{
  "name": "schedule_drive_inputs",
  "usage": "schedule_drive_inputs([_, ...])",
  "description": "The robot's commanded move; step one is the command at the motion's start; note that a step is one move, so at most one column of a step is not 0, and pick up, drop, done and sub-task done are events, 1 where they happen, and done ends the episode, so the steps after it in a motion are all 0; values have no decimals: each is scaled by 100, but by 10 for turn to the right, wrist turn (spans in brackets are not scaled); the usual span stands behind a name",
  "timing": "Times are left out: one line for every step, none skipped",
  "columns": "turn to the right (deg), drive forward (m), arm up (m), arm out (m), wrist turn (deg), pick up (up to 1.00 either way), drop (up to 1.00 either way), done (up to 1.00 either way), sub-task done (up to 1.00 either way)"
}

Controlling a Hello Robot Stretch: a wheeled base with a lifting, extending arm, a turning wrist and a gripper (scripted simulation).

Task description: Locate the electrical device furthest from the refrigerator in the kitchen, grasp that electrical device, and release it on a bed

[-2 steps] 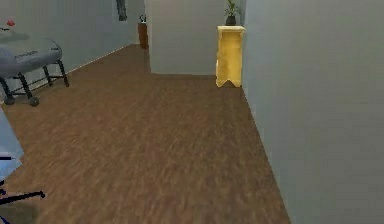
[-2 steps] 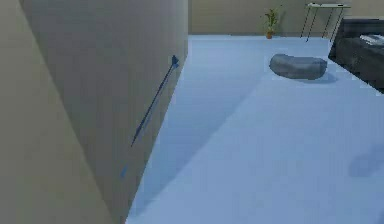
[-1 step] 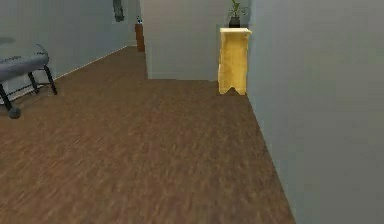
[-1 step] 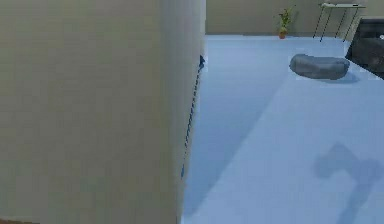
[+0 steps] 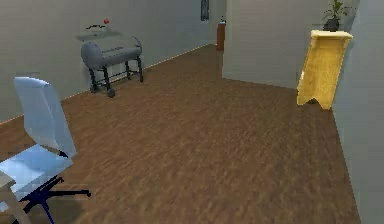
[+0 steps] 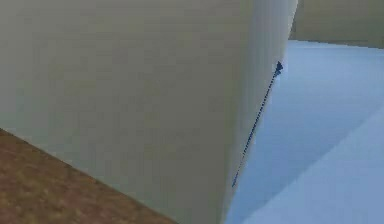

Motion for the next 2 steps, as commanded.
schedule_drive_inputs([0, 100, 0, 0, 0, 0, 0, 0, 0])
schedule_drive_inputs([0, 100, 0, 0, 0, 0, 0, 0, 0])
